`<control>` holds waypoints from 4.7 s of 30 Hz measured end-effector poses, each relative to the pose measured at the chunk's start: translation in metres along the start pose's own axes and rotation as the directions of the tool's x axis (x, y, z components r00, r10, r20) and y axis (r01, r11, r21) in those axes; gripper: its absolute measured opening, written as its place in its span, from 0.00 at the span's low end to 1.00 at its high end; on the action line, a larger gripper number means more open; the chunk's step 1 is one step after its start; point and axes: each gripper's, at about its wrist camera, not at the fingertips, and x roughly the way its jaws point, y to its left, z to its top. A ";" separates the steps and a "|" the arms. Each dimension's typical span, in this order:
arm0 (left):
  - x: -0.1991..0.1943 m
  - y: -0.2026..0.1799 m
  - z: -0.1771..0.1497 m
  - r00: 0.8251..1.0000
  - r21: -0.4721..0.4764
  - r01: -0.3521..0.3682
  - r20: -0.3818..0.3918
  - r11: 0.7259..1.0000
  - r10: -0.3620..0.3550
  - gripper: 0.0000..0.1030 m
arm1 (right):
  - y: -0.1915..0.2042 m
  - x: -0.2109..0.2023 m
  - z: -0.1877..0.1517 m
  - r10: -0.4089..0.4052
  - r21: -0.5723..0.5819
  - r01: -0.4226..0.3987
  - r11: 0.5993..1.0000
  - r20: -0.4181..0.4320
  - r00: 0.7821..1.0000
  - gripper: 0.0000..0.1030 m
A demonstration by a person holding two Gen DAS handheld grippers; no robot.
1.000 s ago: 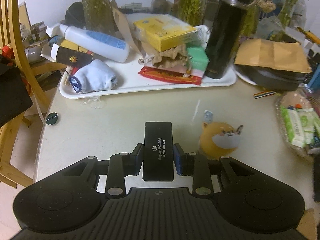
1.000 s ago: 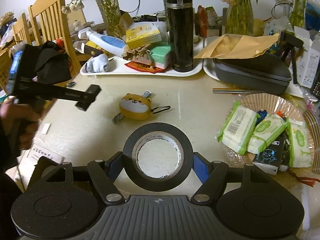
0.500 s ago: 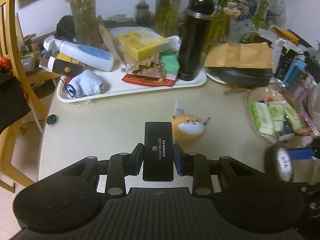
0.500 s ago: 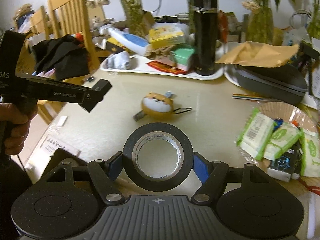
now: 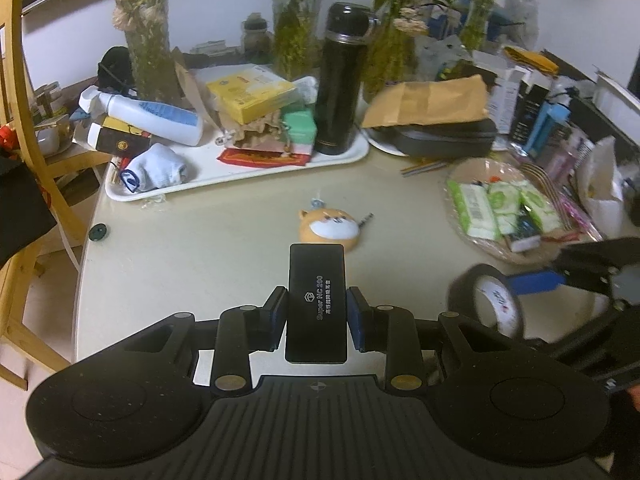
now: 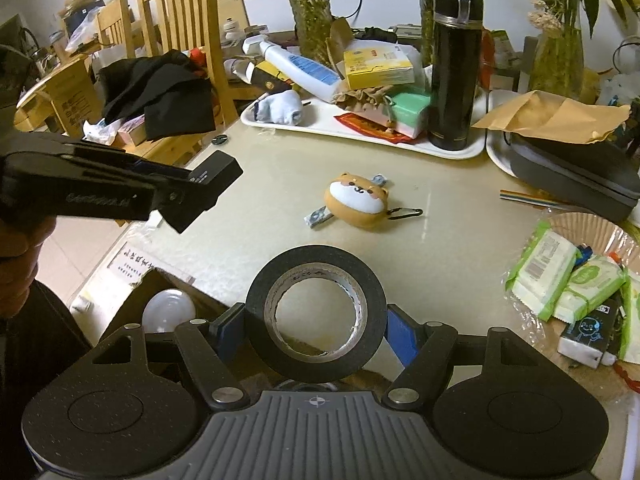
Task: Organize rigid objects
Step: 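Carry the black case with the left tool while the right tool carries the tape roll to the box, then lower the black case into the box and open the left tool while the right tool releases the tape roll, then withdraw both tools and reach the right tool toward the orange dog-face pouch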
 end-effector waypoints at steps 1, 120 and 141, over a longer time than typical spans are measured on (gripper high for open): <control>-0.002 -0.002 -0.002 1.000 0.007 0.002 -0.001 1.000 -0.002 0.30 | 0.001 -0.001 -0.001 0.001 -0.002 -0.001 1.000 -0.002 1.000 0.73; -0.058 -0.025 0.000 0.991 0.100 0.023 0.132 0.995 -0.036 0.51 | -0.029 0.010 -0.002 -0.196 0.126 0.191 0.973 0.027 0.980 1.00; -0.025 -0.011 0.001 0.996 0.089 0.007 0.087 0.996 -0.015 0.51 | -0.022 0.036 0.022 -0.128 0.012 0.127 0.992 0.049 0.991 1.00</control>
